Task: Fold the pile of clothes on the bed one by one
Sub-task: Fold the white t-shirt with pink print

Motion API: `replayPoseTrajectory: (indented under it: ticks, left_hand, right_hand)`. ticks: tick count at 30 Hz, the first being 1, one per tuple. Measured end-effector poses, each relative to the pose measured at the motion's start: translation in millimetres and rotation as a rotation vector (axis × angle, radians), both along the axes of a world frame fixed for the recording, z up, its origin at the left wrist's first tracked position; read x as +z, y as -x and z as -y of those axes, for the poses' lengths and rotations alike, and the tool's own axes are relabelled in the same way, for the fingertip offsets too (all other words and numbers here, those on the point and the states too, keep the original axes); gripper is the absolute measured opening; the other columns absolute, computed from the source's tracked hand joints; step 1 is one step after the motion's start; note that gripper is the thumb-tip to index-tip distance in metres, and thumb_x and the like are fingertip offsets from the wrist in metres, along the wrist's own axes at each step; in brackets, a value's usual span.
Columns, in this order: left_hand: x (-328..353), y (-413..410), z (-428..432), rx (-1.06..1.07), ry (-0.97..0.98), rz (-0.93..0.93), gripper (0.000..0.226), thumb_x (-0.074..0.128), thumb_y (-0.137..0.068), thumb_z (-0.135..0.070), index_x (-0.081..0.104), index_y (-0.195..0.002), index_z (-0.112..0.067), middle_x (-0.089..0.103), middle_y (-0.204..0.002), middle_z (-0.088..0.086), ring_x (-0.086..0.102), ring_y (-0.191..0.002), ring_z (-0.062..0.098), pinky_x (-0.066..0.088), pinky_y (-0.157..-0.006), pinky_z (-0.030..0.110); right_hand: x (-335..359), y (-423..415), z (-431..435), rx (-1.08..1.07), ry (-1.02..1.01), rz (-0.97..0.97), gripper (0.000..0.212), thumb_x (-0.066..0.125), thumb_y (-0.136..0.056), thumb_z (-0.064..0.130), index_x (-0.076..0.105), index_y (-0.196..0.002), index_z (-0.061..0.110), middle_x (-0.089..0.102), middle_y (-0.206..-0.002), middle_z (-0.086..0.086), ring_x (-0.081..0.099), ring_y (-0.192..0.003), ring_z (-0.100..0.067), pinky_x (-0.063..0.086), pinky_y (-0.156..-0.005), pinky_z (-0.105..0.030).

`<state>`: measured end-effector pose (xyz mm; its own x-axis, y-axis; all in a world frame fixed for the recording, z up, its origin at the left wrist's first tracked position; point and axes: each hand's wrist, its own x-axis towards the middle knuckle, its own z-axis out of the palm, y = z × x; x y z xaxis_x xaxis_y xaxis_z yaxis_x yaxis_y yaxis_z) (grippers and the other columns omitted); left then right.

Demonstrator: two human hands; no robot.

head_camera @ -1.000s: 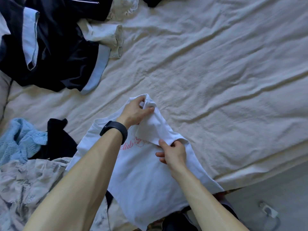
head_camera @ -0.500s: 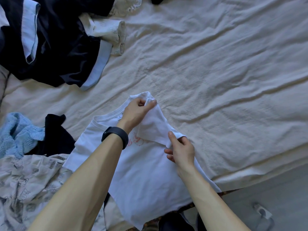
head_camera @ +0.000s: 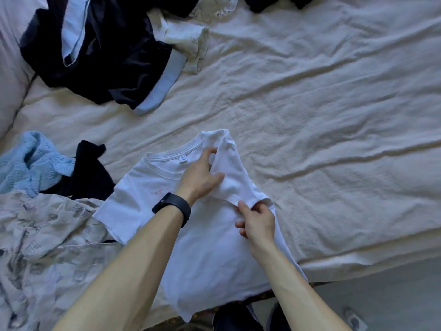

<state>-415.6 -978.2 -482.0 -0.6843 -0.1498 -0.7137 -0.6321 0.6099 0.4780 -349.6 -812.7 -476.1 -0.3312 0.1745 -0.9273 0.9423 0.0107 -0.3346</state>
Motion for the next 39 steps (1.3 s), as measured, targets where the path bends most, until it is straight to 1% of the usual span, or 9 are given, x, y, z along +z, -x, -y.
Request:
replayPoseTrajectory:
  ticks: [6, 9, 12, 15, 19, 25, 30, 35, 39]
  left_hand:
    - [-10.2, -61.9, -19.9, -0.024, 0.438, -0.369, 0.047, 0.064, -0.088, -0.031, 0.053, -0.132, -0.018, 0.054, -0.127, 0.004, 0.056, -0.108, 0.027, 0.049, -0.084, 0.042]
    - [-22.8, -96.6, -53.7, -0.019, 0.547, -0.431, 0.057, 0.052, -0.089, -0.045, 0.052, -0.138, -0.017, 0.047, -0.148, 0.005, 0.047, -0.133, 0.028, 0.036, -0.104, 0.047]
    - [-46.6, -113.5, -82.6, -0.001, 0.586, -0.264, 0.09, 0.037, -0.085, -0.069, 0.024, -0.158, -0.019, 0.02, -0.165, 0.003, 0.019, -0.152, 0.025, 0.01, -0.119, 0.055]
    - [-67.8, -115.4, -88.6, 0.027, 0.577, -0.221, 0.112, 0.035, -0.076, -0.089, 0.004, -0.16, -0.022, 0.003, -0.168, -0.001, 0.003, -0.155, 0.022, 0.002, -0.12, 0.06]
    - [-64.0, -121.0, -70.2, -0.026, 0.43, -0.2, 0.12, 0.035, -0.071, -0.093, -0.012, -0.158, -0.026, -0.017, -0.166, -0.003, -0.011, -0.154, 0.018, -0.003, -0.12, 0.06]
    - [-13.8, -182.5, -5.5, 0.7, 0.55, -0.416, 0.082, 0.064, -0.083, -0.059, 0.035, -0.15, -0.023, 0.024, -0.16, 0.006, 0.026, -0.146, 0.024, 0.025, -0.115, 0.05]
    - [12.3, -208.6, 79.0, 1.344, 0.393, -0.245, 0.068, 0.081, -0.076, -0.04, 0.041, -0.127, -0.021, 0.053, -0.126, 0.003, 0.049, -0.118, 0.025, 0.044, -0.088, 0.04]
    - [5.2, -213.1, 112.5, 1.195, 0.188, -0.118, 0.037, 0.07, -0.088, -0.035, 0.053, -0.118, -0.023, 0.066, -0.098, -0.006, 0.063, -0.091, 0.024, 0.035, -0.062, 0.033]
    - [1.6, -221.2, 122.6, 1.101, 0.318, -0.32, 0.014, 0.058, -0.099, -0.033, 0.058, -0.106, -0.02, 0.067, -0.095, 0.0, 0.055, -0.079, 0.023, 0.026, -0.062, 0.033]
  right_hand:
    - [22.2, 26.7, -22.2, 1.063, -0.244, -0.069, 0.04, 0.05, -0.092, 0.049, 0.067, -0.073, 0.018, 0.073, -0.068, 0.009, 0.068, -0.069, -0.017, 0.053, -0.068, -0.029]
    - [20.8, 45.1, -7.3, 1.093, -0.498, -0.724, 0.024, 0.052, -0.098, 0.036, 0.071, -0.094, 0.021, 0.073, -0.093, 0.003, 0.066, -0.091, -0.025, 0.046, -0.075, -0.034]
    - [-24.9, 66.9, 18.8, 1.334, -0.482, -1.241, 0.046, 0.046, -0.098, 0.033, 0.06, -0.137, 0.012, 0.056, -0.145, -0.011, 0.05, -0.135, -0.029, 0.035, -0.11, -0.038]
    - [-77.3, 97.1, 14.8, 1.76, -0.599, -1.239, 0.067, 0.035, -0.101, 0.049, 0.028, -0.16, 0.018, 0.02, -0.168, -0.007, 0.016, -0.156, -0.023, 0.006, -0.123, -0.054]
    - [-89.7, 113.8, 5.7, 1.891, -0.682, -1.116, 0.074, 0.024, -0.101, 0.059, 0.012, -0.163, 0.021, 0.002, -0.171, -0.002, -0.003, -0.157, -0.015, -0.013, -0.121, -0.052]
    - [-45.9, 68.3, 45.2, 1.691, -0.601, -1.201, 0.075, 0.039, -0.095, 0.055, 0.034, -0.156, 0.012, 0.025, -0.166, -0.009, 0.014, -0.155, -0.026, 0.007, -0.123, -0.051]
    - [-15.3, 29.9, 157.3, 1.792, -0.253, -1.368, 0.053, 0.057, -0.094, 0.037, 0.054, -0.142, 0.014, 0.056, -0.145, -0.003, 0.044, -0.138, -0.031, 0.043, -0.105, -0.049]
    - [-0.3, 13.4, 267.4, 2.207, -0.172, -1.139, 0.063, 0.062, -0.096, 0.032, 0.035, -0.153, 0.024, 0.044, -0.154, 0.005, 0.026, -0.147, -0.023, 0.028, -0.109, -0.042]
    - [-8.9, 25.7, 305.2, 2.357, -0.348, -1.133, 0.02, 0.058, -0.096, 0.029, 0.062, -0.113, 0.019, 0.067, -0.112, 0.001, 0.045, -0.117, -0.029, 0.027, -0.081, -0.038]
